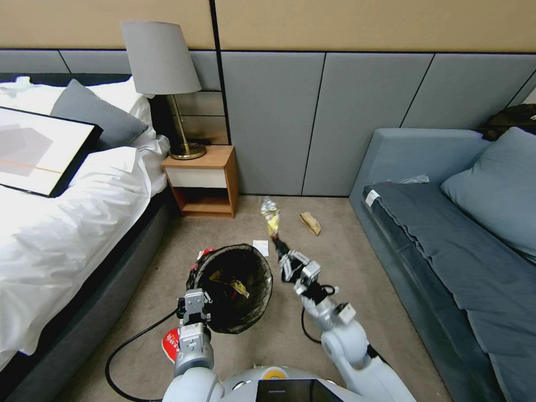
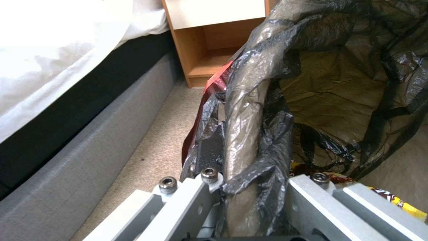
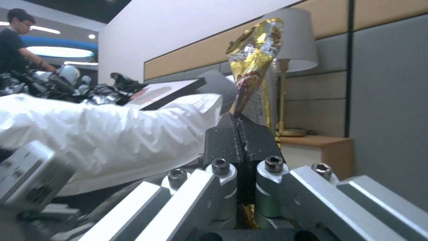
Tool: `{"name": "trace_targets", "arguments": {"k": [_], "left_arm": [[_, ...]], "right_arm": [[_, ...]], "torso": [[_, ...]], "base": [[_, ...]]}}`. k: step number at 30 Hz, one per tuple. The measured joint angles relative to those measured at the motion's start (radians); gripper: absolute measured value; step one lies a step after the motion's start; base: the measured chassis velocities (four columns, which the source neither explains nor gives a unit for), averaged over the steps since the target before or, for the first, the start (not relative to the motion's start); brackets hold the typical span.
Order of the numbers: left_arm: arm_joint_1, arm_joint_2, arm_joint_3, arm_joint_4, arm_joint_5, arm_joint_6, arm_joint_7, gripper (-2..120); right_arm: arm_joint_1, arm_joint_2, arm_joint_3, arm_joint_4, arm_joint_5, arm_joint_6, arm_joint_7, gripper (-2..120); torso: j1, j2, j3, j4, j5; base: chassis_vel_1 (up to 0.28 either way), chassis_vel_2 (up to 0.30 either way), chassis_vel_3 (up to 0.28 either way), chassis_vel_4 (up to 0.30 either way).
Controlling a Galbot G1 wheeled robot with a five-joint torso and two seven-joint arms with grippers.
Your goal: Pick up the trash bin, then pick up the garbage from the floor and place it into the trash bin.
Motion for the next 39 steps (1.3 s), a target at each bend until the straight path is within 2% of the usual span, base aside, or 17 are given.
{"name": "trace_targets", "arguments": {"k": [8,16,23,29,32,36,39], "left_arm": [[0.0,-0.001,0.0,-0.001,0.003,0.0,0.001,1],[-0.001,-0.001,0.0,-0.002,0.003,0.0,0.001,1],[-0.002,-0.002,0.005,-0.003,0.003,0.001,0.001,1],[-0.001,-0.002,0.004,-0.008,0.003,0.001,0.001,1],[-0.002,-0.003,0.004,-0.01,0.003,0.001,0.001,1],[-0.002,-0.004,0.004,-0.01,0.003,0.001,0.001,1],[-0.003,-0.004,0.004,-0.01,0.003,0.001,0.001,1]], "right_arm": [[-0.003,0.012,-0.057,-0.069,-0.039,0.02,0.002,0],[-0.016,0.018,-0.059,-0.101,-0.049,0.04,0.002,0],[-0.014,0.025,-0.048,-0.146,-0.053,0.063,0.002,0],[-0.005,0.032,-0.045,-0.174,-0.054,0.065,0.003,0],[-0.003,0.035,-0.043,-0.185,-0.072,0.065,0.005,15],[-0.003,0.035,-0.043,-0.185,-0.075,0.065,0.008,24],[-0.004,0.035,-0.043,-0.183,-0.079,0.064,0.009,39]], "torso": [[0.0,0.0,0.0,0.0,0.0],[0.0,0.0,0.0,-0.0001,0.0],[0.0,0.0,0.0,0.0003,-0.0021],[0.0,0.0,0.0,0.0002,-0.0015],[0.0,0.0,0.0,0.0003,-0.0012],[0.0,0.0,0.0,0.0002,-0.0008],[0.0,0.0,0.0,0.0001,0.0005]], "base": [[0.0,0.0,0.0,0.0],[0.0,0.0,0.0,0.0],[0.0,0.0,0.0,0.0],[0.0,0.0,0.0,0.0],[0.0,0.0,0.0,0.0],[0.0,0.0,0.0,0.0],[0.0,0.0,0.0,0.0]]}}
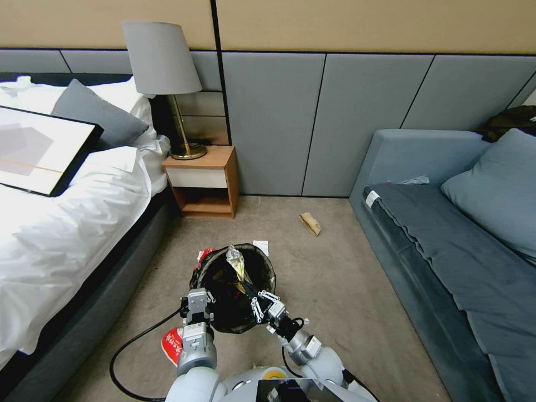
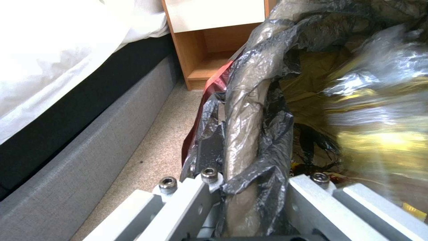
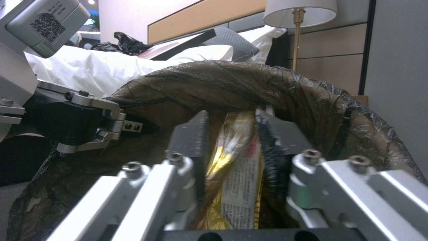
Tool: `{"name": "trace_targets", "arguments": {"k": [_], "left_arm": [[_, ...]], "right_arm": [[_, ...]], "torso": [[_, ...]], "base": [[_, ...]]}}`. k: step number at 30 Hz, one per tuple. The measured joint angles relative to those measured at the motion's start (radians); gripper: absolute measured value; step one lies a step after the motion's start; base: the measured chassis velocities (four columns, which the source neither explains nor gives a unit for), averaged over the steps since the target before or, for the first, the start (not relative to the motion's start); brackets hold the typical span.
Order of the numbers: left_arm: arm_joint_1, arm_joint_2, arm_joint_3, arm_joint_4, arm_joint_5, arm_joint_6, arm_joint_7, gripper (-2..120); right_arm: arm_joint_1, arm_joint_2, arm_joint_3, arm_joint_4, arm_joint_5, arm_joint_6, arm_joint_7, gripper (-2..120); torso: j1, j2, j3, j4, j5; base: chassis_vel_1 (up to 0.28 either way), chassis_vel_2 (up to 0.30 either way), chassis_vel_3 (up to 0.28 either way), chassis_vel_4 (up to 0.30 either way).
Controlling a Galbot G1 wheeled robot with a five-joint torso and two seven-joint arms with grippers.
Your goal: Pick up the trash bin, then pick up the garbage from the floor and place it into the trash bin.
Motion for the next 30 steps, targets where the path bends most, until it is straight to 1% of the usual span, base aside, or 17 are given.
{"name": "trace_targets", "arguments": {"k": [1,4,5,7,9,10,12,13,16,17,20,23,24,25,28,29,30], "left_arm": [[0.0,0.0,0.0,0.0,0.0,0.0,0.0,1],[0.0,0.0,0.0,0.0,0.0,0.0,0.0,1],[0.0,0.0,0.0,0.0,0.0,0.0,0.0,1],[0.0,0.001,0.0,0.0,0.0,0.0,0.0,1],[-0.001,0.002,-0.001,-0.001,-0.001,0.0,0.0,1],[-0.001,0.002,-0.001,-0.001,-0.001,0.0,0.0,1],[-0.001,0.004,-0.002,-0.002,-0.001,0.0,0.0,1],[-0.001,0.004,-0.002,-0.002,-0.001,0.0,0.0,1],[-0.001,0.007,-0.002,-0.002,-0.002,0.001,0.001,1],[-0.001,0.007,-0.002,-0.002,-0.002,0.001,0.001,1],[-0.002,0.021,-0.011,-0.005,-0.008,0.005,0.003,1],[-0.005,0.037,-0.022,-0.009,-0.02,0.011,0.007,1],[-0.009,0.049,-0.03,-0.013,-0.034,0.019,0.011,1],[-0.009,0.049,-0.03,-0.013,-0.034,0.019,0.011,1],[-0.021,0.085,-0.05,-0.02,-0.054,0.032,0.023,1],[-0.021,0.085,-0.05,-0.02,-0.054,0.032,0.023,1],[-0.023,0.094,-0.053,-0.022,-0.057,0.034,0.027,1]], "right_arm": [[0.0,0.0,0.0,0.0,0.0,0.0,0.0,39],[-0.002,0.0,0.001,0.001,-0.002,0.0,0.0,53],[-0.002,0.0,0.001,0.001,-0.002,0.0,0.0,53],[-0.002,0.0,0.002,0.002,-0.003,-0.002,0.001,61],[-0.006,-0.002,0.004,0.008,-0.003,-0.004,0.001,72],[-0.006,-0.002,0.004,0.008,-0.003,-0.004,0.001,72],[-0.008,-0.005,0.005,0.012,-0.003,-0.006,0.001,80],[-0.008,-0.005,0.005,0.012,-0.003,-0.006,0.001,80],[-0.011,-0.009,0.007,0.017,-0.002,-0.01,0.002,96],[-0.011,-0.009,0.007,0.017,-0.002,-0.01,0.002,96],[-0.015,-0.01,0.014,0.03,-0.002,-0.01,0.005,107],[-0.017,-0.008,0.025,0.063,-0.003,-0.01,0.013,111],[-0.019,-0.008,0.039,0.101,-0.005,-0.012,0.032,112],[-0.019,-0.008,0.039,0.101,-0.005,-0.012,0.032,112],[-0.027,0.003,0.072,0.224,-0.012,-0.051,0.121,114],[-0.027,0.003,0.072,0.224,-0.012,-0.051,0.121,114],[-0.033,0.011,0.087,0.263,-0.016,-0.065,0.16,114]], "torso": [[0.0,0.0,0.0,0.0,0.0],[0.0,0.0,0.0,0.0002,0.0003],[0.0,0.0,0.0,0.0002,0.0003],[0.0,0.0,0.0,0.0002,0.0005],[0.0,0.0,0.0,0.0001,0.0007],[0.0,0.0,0.0,0.0001,0.0007],[0.0,0.0,0.0,-0.0001,0.0008],[0.0,0.0,0.0,-0.0001,0.0008],[0.0,0.0,0.0,-0.0004,0.0009],[0.0,0.0,0.0,-0.0004,0.0009],[0.0,0.0,0.0,-0.001,0.0011],[0.0,0.0,0.0,-0.0008,0.0017],[0.0,0.0,0.0,-0.0007,0.0003],[0.0,0.0,0.0,-0.0007,0.0003],[0.0,0.0,0.0,-0.0006,0.0001],[0.0,0.0,0.0,-0.0006,0.0001],[0.0,0.0,0.0,-0.0006,0.0001]], "base": [[0.0,0.0,0.0,0.0],[0.0,0.0,0.0,0.0],[0.0,0.0,0.0,0.0],[0.0,0.0,0.0,0.0],[0.0,0.0,0.0,0.0],[0.0,0.0,0.0,0.0],[0.0,0.0,0.0,0.0],[0.0,0.0,0.0,0.0],[0.0,0.0,0.0,0.0],[0.0,0.0,0.0,0.0],[0.0,0.0,0.0,0.0],[0.0,0.0,0.0,0.0],[0.0,0.0,0.0,0.0],[0.0,0.0,0.0,0.0],[0.0,0.0,0.0,0.0],[0.0,0.0,0.0,0.0],[0.0,0.0,0.0,0.0]]}}
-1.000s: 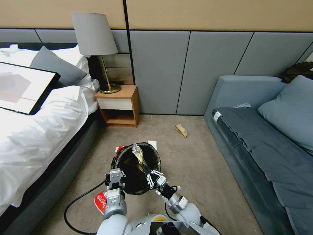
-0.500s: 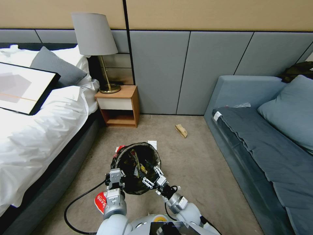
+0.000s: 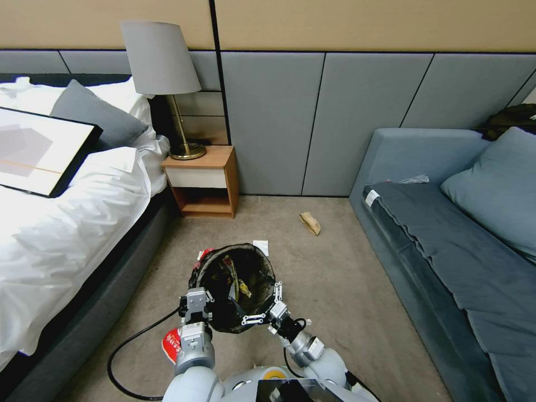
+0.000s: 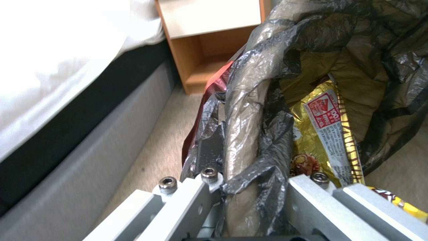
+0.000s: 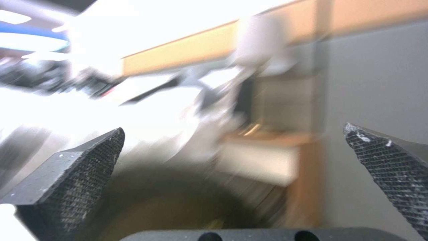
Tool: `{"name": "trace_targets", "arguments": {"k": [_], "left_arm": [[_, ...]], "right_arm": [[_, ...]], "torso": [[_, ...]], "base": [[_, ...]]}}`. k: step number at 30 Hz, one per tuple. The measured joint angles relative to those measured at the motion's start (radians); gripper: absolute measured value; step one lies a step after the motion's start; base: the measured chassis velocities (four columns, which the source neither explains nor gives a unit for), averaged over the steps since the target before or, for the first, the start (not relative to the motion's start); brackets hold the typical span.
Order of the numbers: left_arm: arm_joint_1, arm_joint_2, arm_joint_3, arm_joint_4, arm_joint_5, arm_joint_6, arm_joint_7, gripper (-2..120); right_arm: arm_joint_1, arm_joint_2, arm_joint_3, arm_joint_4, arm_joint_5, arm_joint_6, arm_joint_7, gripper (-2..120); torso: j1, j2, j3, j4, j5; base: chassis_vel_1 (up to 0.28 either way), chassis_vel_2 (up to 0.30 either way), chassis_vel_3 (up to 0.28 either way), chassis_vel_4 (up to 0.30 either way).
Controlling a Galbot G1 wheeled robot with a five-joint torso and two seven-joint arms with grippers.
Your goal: Pick up the trash bin, then pick up the garbage from the floor and place it into the trash bin.
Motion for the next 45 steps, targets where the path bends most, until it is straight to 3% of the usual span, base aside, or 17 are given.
{"name": "trace_targets", "arguments": {"k": [3,8,14,21,45], "left_arm": [[0.0,0.023,-0.006,-0.006,-0.003,0.002,0.016,1],[0.0,0.046,-0.013,-0.011,-0.004,0.002,0.027,1],[-0.004,0.068,-0.024,-0.021,-0.014,0.005,0.029,1],[-0.007,0.075,-0.022,-0.024,-0.016,0.006,0.03,1],[-0.004,0.074,-0.013,-0.019,-0.012,0.006,0.027,1]], "right_arm": [[-0.028,0.016,0.061,0.079,-0.004,-0.017,0.086,113],[-0.083,0.045,0.147,0.11,-0.016,0.013,0.123,108],[-0.145,0.102,0.317,0.085,-0.004,0.091,0.148,100],[-0.174,0.119,0.404,0.039,0.01,0.133,0.152,100],[-0.162,0.136,0.428,-0.028,0.025,0.158,0.146,100]], "torso": [[0.0,0.0,0.0,0.0002,-0.0001],[0.0,0.0,0.0,0.0002,-0.0003],[0.0,0.0,0.0,0.0003,-0.0003],[0.0,0.0,0.0,0.0004,-0.0004],[0.0,0.0,0.0,0.0004,-0.0004]], "base": [[0.0,0.0,0.0,0.0],[0.0,0.0,0.0,0.0],[0.0,0.0,0.0,0.0],[0.0,0.0,0.0,0.0],[0.0,0.0,0.0,0.0]]}}
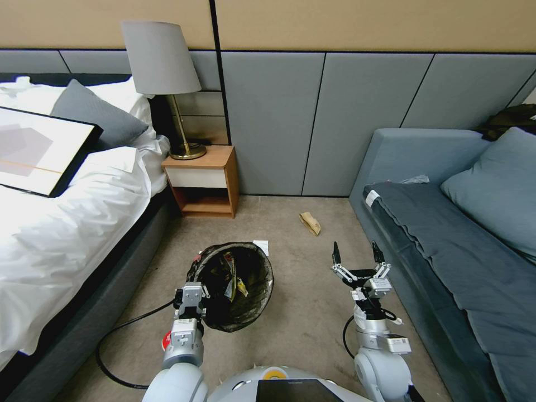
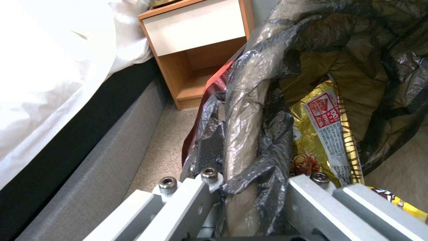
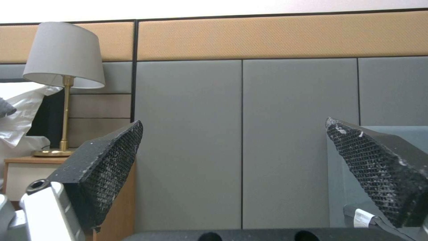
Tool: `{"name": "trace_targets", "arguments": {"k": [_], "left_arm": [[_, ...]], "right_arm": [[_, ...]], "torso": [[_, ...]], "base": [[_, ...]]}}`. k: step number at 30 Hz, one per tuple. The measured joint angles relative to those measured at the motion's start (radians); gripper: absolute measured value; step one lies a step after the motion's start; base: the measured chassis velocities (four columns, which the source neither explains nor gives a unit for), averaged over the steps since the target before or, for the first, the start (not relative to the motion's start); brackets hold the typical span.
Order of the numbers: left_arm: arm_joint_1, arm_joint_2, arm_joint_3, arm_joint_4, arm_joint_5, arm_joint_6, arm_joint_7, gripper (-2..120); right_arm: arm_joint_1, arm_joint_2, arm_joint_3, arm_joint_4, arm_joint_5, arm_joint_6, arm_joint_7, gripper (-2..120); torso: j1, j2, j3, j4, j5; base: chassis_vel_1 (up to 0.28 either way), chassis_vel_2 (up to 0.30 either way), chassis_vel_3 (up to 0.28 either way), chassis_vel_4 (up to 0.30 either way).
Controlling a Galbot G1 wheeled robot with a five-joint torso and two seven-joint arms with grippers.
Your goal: Pick up the trash bin, then pick up the garbage from the floor and place it into the trash bin.
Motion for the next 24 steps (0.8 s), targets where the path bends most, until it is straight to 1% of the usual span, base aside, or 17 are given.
{"name": "trace_targets", "arguments": {"k": [4,11,13,16,18,24], "left_arm": [[0.002,-0.001,0.001,0.0,0.002,0.0,0.0,1],[0.004,-0.005,0.003,0.002,0.005,-0.001,-0.001,1],[0.003,-0.008,0.003,0.002,0.006,-0.002,-0.001,1],[0.003,-0.008,0.003,0.002,0.006,-0.002,-0.002,1],[0.003,-0.008,0.003,0.002,0.006,-0.002,-0.002,1],[0.003,-0.009,0.003,0.002,0.007,-0.003,-0.002,1]], "right_arm": [[0.002,-0.002,0.0,-0.001,0.003,-0.001,-0.001,100],[0.008,-0.004,-0.004,-0.002,0.003,-0.003,-0.001,100],[0.01,-0.004,-0.006,-0.002,0.003,-0.004,-0.002,100],[0.01,-0.004,-0.007,-0.002,0.003,-0.004,-0.003,100],[0.01,-0.003,-0.009,-0.003,0.002,-0.004,-0.003,100],[0.011,-0.003,-0.009,-0.005,0.001,-0.004,-0.003,100]], "torso": [[0.0,0.0,0.0,0.0,0.0001],[0.0,0.0,0.0,-0.0001,-0.0003],[0.0,0.0,0.0,0.0002,0.0002],[0.0,0.0,0.0,0.0001,-0.0001],[0.0,0.0,0.0,-0.0002,0.0],[0.0,0.0,0.0,0.0,-0.0003]], "base": [[-0.088,0.065,0.066,-0.081],[-0.186,0.192,0.172,-0.191],[-0.244,0.261,0.259,-0.234],[-0.254,0.258,0.271,-0.24],[-0.276,0.27,0.271,-0.295],[-0.31,0.317,0.311,-0.315]]}}
